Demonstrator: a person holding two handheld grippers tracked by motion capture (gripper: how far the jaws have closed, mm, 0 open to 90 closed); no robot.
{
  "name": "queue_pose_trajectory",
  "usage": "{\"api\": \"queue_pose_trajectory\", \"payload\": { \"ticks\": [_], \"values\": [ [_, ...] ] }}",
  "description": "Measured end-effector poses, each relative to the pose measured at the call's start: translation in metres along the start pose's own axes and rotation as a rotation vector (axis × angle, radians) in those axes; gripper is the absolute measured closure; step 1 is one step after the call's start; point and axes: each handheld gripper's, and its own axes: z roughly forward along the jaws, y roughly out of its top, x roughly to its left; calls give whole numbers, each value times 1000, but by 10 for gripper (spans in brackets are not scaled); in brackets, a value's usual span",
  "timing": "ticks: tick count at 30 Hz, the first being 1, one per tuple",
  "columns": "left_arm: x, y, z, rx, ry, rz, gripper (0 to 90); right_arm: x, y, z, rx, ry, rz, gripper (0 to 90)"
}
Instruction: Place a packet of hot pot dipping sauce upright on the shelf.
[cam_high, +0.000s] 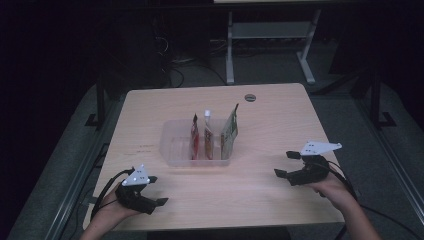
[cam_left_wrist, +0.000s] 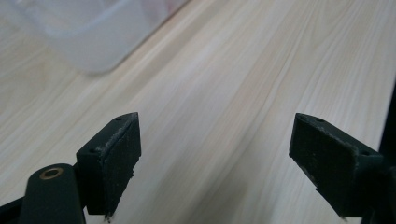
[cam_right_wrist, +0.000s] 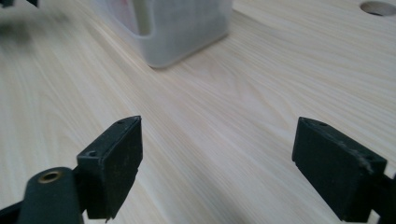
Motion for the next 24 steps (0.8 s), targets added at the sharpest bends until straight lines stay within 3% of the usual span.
{"api": "queue_pose_trajectory", "payload": {
  "ticks": [4,13,24],
  "values": [
    [4,-4,0,29,33,18,156,-6,-6,3,22,-34,-11,139],
    [16,-12,2,24,48,-37,134,-11,-20,19,115,-43,-39,132],
    [23,-16,7,36,63,-55,134,-13,-23,24,124,-28,-47,130]
  ]
}}
